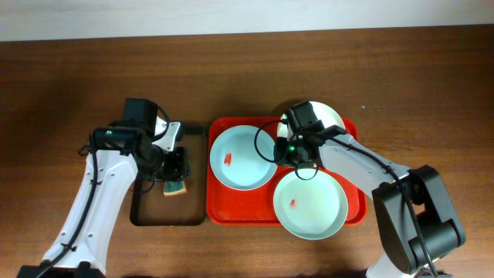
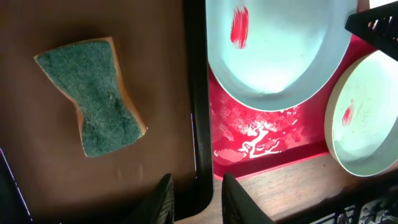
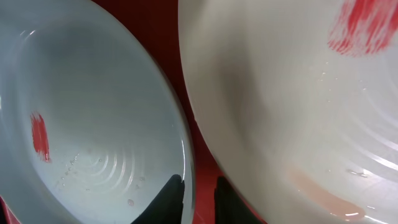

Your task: Clean dirty plates on tray and stack at the side

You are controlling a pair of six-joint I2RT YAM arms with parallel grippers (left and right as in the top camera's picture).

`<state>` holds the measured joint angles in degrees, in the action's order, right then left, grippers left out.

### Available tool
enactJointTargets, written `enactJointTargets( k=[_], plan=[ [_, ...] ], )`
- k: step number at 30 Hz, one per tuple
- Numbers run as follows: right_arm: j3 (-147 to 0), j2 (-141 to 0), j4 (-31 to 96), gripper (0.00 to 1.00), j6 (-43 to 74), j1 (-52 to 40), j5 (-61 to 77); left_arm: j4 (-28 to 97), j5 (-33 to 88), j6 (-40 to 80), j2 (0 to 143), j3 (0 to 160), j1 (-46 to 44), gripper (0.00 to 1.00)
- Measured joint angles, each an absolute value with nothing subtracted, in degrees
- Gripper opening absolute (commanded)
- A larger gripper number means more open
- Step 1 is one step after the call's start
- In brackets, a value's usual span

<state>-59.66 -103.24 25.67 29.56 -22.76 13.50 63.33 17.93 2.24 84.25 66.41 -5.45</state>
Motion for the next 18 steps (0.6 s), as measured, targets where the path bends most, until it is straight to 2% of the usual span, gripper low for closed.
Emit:
enactJointTargets(
  k=[8,11,12,13,18],
  plan=[
    [-59.64,-103.24,24.80,0.19,29.61,-23.00,13.34,63.11,17.93,2.24,84.25,66.41,-5.45,0.24],
    [-59.61,-103.24,24.71,0.19,29.58,-25.69,11.33,62.92,17.93,2.24,84.25,66.41,-5.45,0.24],
    [-59.61,-103.26,24.82,0.18,29.61,-25.78,10.94,62.92,17.93,2.24,84.25,66.41,-5.45,0.24],
    [-59.61,-103.24,24.97,0.04,29.58,-25.78,10.52,62.92,17.93,2.24,84.25,66.41,-5.45,0.24],
    [-59.55,-103.24,26.70,0.04,29.65,-25.78,10.11,62.92,17.93,2.24,84.25,66.41,-5.45,0.25]
  ],
)
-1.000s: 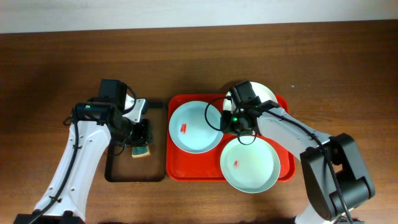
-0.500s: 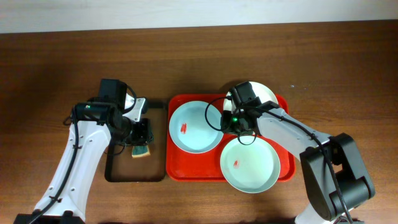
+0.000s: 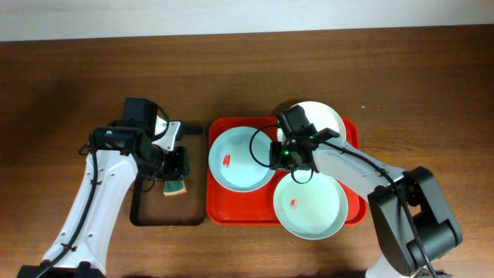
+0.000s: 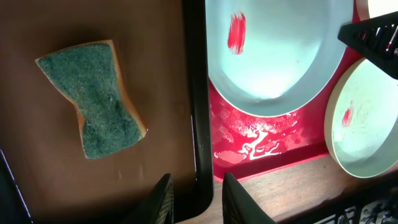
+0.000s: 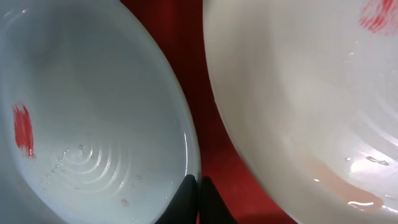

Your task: Clean dirty plates on tray and stack at the side

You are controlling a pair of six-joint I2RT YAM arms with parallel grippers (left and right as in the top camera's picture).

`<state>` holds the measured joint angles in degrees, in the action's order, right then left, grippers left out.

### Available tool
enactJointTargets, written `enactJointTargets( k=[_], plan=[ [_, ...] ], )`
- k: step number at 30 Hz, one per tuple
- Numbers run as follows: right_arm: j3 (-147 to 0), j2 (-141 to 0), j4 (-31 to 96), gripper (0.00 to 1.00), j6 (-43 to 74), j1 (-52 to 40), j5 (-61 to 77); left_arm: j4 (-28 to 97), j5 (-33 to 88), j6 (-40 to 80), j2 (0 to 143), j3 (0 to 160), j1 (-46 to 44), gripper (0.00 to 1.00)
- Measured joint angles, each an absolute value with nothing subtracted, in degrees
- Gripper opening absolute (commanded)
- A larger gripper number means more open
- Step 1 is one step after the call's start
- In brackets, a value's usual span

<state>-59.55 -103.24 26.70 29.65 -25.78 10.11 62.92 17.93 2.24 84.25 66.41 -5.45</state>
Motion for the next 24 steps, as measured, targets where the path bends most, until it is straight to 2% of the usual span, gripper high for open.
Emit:
enactJointTargets(
  k=[4,6,8,9,11,18,21,24],
  plan=[
    [-59.57,-102.78,29.17,0.06,30.04,-25.78,10.13,62.70,17.67,2.68,84.25,66.41,-5.45,0.28],
    [-59.57,-102.63,29.63,0.24,30.06,-25.78,10.11,62.70,16.95,3.29,84.25,66.41,-5.45,0.29],
    [-59.55,-102.63,29.93,0.27,30.06,-25.78,10.09,62.72,16.82,3.57,84.25,66.41,-5.45,0.30],
    [-59.55,-102.63,29.95,0.27,30.24,-25.78,10.00,62.74,16.62,3.84,84.25,66.41,-5.45,0.30],
    [-59.55,-102.63,29.95,0.16,30.22,-25.78,9.85,62.94,15.46,5.04,84.25,66.41,-5.45,0.31],
    [-59.57,-102.63,29.39,0.15,30.17,-25.78,9.02,62.94,13.85,6.13,84.25,66.41,-5.45,0.31],
    [-59.42,-102.63,28.23,0.09,30.24,-25.78,9.02,62.96,13.85,6.13,84.25,66.41,-5.45,0.31],
    [-59.22,-102.63,28.21,0.09,30.20,-25.78,8.99,62.94,13.85,6.13,84.25,66.41,-5.45,0.31]
  ],
)
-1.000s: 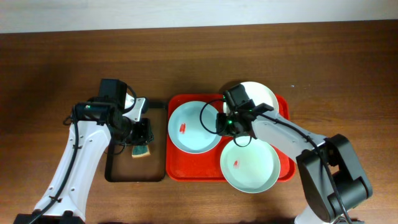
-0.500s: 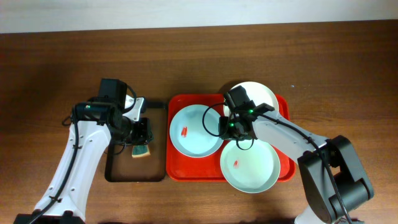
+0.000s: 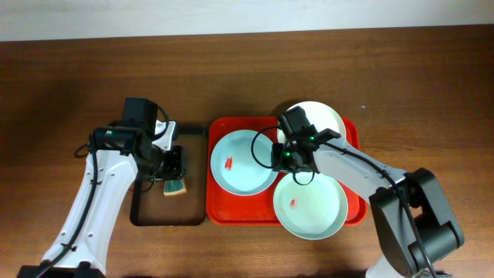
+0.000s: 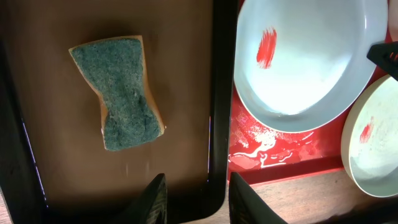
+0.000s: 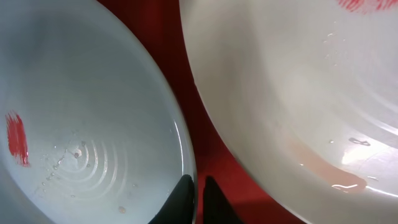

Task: Clean dirty plates on tray and stack at the side
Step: 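Lower left gripper and grasp the green sponge on the black tray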

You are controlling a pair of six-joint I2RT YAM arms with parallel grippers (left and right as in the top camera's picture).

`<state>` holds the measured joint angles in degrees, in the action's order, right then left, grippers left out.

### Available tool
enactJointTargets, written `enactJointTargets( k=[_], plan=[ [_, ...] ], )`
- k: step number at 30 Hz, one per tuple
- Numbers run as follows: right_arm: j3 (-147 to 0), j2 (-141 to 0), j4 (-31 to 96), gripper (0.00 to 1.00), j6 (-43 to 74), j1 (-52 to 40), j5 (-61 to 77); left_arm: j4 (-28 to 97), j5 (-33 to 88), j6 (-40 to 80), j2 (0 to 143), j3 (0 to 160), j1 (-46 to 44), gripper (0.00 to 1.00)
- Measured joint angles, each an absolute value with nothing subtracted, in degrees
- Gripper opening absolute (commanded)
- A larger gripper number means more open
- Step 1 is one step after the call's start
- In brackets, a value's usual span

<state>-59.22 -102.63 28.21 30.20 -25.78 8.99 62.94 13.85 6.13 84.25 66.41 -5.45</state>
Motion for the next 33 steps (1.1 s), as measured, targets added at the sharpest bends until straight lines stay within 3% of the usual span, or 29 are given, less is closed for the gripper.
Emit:
enactJointTargets(
  k=[14,17,20,22,23,26,28,33],
  plan=[
    [-59.22,-102.63,27.92,0.14,30.26,-25.78,9.02,62.94,13.82,6.33,84.25,66.41,-5.45,0.30],
    [-59.02,-102.63,26.89,0.13,30.22,-26.72,8.95,62.94,13.85,6.33,84.25,66.41,-5.45,0.30],
    [-59.02,-102.63,27.00,0.04,30.28,-27.16,7.55,62.94,13.82,6.33,84.25,66.41,-5.45,0.31],
    [-59.02,-102.63,26.98,0.04,30.22,-27.16,7.29,62.94,13.45,6.33,84.25,66.41,-5.45,0.31],
    [-59.02,-102.63,26.98,0.11,30.24,-27.16,7.22,62.94,13.39,6.33,84.25,66.41,-5.45,0.31],
    [-59.02,-102.63,26.98,0.12,30.20,-27.18,6.66,62.94,13.17,6.33,84.25,66.41,-5.45,0.31],
    [-59.02,-102.63,26.96,0.04,30.22,-27.18,6.63,63.07,13.02,6.33,84.25,66.41,-5.45,0.31],
    [-59.02,-102.63,26.72,0.04,30.46,-27.20,6.66,63.57,9.96,8.47,84.33,66.13,-5.45,0.33]
  ],
)
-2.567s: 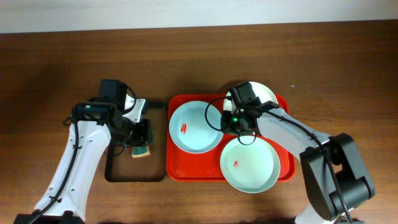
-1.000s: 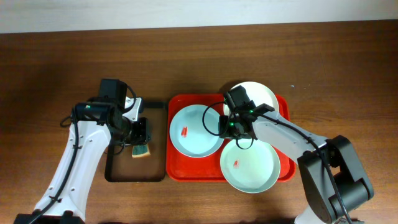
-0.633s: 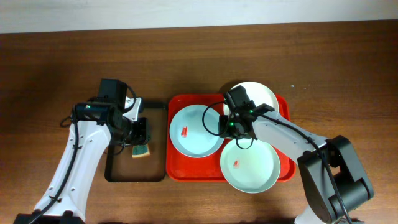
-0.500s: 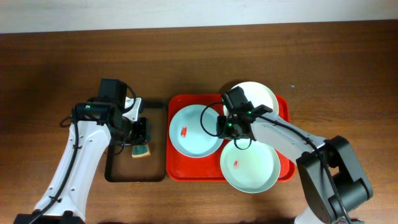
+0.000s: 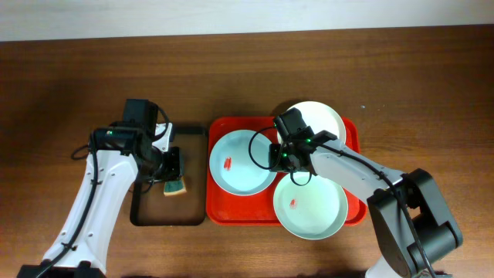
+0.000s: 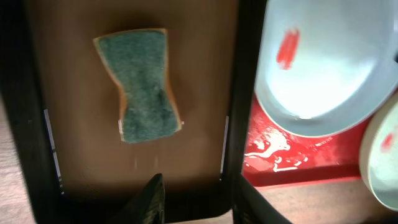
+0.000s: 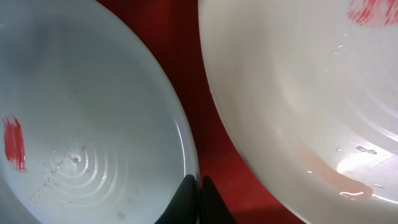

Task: Clean dirty plates on tray and stack at the side
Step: 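Lower left gripper and grasp the green sponge on the black tray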

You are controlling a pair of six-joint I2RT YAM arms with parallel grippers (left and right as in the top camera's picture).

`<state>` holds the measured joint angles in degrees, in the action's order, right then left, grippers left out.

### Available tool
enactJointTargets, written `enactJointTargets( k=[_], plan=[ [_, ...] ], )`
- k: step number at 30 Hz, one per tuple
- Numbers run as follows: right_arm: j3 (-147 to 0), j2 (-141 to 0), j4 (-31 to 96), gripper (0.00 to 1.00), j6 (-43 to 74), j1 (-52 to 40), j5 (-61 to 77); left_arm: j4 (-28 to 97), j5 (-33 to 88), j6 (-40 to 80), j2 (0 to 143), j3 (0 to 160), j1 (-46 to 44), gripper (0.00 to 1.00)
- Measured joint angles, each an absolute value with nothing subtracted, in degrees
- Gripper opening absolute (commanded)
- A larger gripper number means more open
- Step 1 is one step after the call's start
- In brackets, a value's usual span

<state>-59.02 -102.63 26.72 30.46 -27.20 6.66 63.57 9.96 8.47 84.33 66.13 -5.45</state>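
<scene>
The red tray holds three plates. A light blue plate with a red smear lies at its left. My right gripper is shut on this plate's right rim. A cream plate with a red smear sits at the front right, and a white plate at the back right. My left gripper hangs open over the black tray, with the green sponge lying ahead of it, untouched.
The black tray's right rim runs close beside the red tray's left edge. Bare brown table lies to the right of the red tray and along the back. The right arm stretches across the cream plate.
My right gripper's fingers, slightly apart then, are now pinched together on the blue plate's rim. My left gripper has shifted left over the black tray, bringing the sponge nearer the middle of its view.
At first my right gripper's fingers straddled the blue plate's rim, apart. Then they were pinched on it, then slightly parted, and now pinched again. The blue plate has shifted only slightly. My left gripper stayed open above the black tray, drifting left; the sponge has not moved.
</scene>
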Motion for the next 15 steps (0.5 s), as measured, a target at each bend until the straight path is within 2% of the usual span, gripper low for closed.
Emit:
enactJointTargets(
  k=[3,8,15],
  plan=[
    [-59.02,-102.63,26.72,0.04,30.46,-27.20,6.66,63.53,6.72,11.00,88.18,66.04,-5.45,0.24],
    [-59.02,-102.63,26.72,0.04,30.50,-27.20,6.66,59.94,3.73,13.21,96.82,65.78,-5.45,0.29],
    [-59.02,-102.63,26.72,0.04,30.83,-27.20,6.66,55.94,1.41,13.34,100.31,65.71,-5.45,0.27]
  ],
)
